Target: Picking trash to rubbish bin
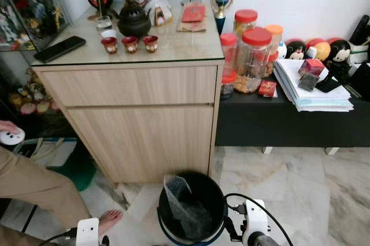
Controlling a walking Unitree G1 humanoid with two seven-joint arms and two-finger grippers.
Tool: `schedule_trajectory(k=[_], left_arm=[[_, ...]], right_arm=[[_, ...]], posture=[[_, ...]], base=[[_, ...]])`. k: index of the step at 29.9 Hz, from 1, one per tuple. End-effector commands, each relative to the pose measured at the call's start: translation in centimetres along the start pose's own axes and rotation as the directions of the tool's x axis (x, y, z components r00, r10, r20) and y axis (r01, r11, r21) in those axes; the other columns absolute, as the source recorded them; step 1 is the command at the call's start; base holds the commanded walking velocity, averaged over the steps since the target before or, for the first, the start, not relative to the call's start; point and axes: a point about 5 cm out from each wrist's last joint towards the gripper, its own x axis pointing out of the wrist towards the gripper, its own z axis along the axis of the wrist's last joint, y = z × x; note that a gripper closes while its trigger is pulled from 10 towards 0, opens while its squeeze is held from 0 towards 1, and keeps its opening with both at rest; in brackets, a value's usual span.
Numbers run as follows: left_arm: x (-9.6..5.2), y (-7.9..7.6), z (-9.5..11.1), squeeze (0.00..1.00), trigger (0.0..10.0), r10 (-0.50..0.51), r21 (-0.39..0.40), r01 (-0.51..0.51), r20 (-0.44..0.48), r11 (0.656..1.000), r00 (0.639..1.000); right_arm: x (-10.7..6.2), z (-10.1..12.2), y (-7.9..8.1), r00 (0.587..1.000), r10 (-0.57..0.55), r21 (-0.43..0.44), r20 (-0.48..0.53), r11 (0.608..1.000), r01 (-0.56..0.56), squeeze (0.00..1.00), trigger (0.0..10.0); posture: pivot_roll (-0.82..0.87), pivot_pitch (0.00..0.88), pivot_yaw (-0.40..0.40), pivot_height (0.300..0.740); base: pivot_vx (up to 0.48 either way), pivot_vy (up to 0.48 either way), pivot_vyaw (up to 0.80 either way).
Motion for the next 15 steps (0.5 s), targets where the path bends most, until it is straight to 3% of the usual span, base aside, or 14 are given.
schedule_trajectory(k=[1, 15], left_arm=[[0.01, 0.02, -0.1, 0.0, 10.0, 0.004, -0.01, -0.004, -0.01, 1.0, 1.0], [0.06, -0.21, 0.11, 0.0, 10.0, 0.0, -0.011, 0.0, 0.0, 1.0, 1.0]], right_arm=[[-0.04, -0.15, -0.06, 1.0, 0.001, -0.007, -0.008, 1.0, -0.001, 0.0, 10.0], [-0.05, -0.08, -0.18, 1.0, -0.005, 0.002, -0.001, 1.0, 0.005, 0.0, 10.0]], posture=[[0.07, 0.0, 0.06, 0.74], [0.07, 0.0, 0.058, 0.74]], base=[[-0.266, 0.0, 0.0], [-0.265, 0.0, 0.0]])
